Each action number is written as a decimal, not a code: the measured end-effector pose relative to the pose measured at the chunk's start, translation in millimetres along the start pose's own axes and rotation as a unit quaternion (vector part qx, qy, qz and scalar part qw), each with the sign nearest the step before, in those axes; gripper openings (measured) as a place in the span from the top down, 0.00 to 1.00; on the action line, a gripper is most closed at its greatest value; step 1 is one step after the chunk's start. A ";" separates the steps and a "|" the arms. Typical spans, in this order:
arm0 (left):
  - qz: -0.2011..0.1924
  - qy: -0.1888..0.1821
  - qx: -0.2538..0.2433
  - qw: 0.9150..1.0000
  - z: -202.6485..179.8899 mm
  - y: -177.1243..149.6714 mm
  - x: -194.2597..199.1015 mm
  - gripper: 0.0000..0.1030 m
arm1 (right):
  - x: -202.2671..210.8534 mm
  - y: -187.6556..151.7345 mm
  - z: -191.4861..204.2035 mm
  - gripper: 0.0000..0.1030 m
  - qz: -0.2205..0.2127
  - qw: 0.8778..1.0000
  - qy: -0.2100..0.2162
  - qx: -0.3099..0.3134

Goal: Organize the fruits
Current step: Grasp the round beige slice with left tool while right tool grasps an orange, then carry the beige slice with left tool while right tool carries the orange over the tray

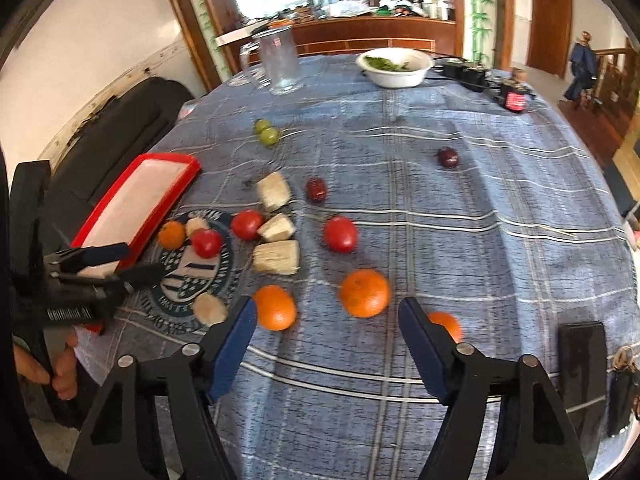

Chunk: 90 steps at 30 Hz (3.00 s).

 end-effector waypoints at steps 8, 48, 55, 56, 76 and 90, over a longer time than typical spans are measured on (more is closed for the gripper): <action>0.056 -0.031 -0.086 0.994 -36.6 -12.7 -28.2 0.39 | -23.6 -8.8 27.1 0.52 0.051 0.997 0.046 0.029; -0.027 -0.052 0.007 0.998 26.3 19.3 19.7 0.79 | -44.6 18.6 60.4 0.69 0.057 0.995 0.065 0.052; -0.058 -0.014 0.070 0.996 81.6 12.9 47.1 0.78 | -44.8 30.0 89.3 0.69 0.050 0.992 0.085 0.081; -0.059 -0.009 0.076 0.995 87.1 10.4 48.6 0.78 | -44.9 32.3 93.6 0.69 0.049 0.991 0.088 0.086; -0.044 0.038 0.138 0.989 160.2 -50.2 66.9 0.78 | -57.7 47.9 227.2 0.70 0.069 0.960 0.199 0.187; -0.031 0.037 0.148 0.988 187.3 -59.4 60.8 0.78 | -80.1 14.6 297.7 0.70 0.111 0.930 0.236 0.261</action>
Point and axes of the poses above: each gripper's, at about its wrist camera, not at the fingertips, and x roughly against the way its jaws point, z to its left, y to its top, the point moved 2 cm from there along -x, roughly the way its jaws point, and after that the axes turned 7 degrees about -y, right-handed, at the moved point
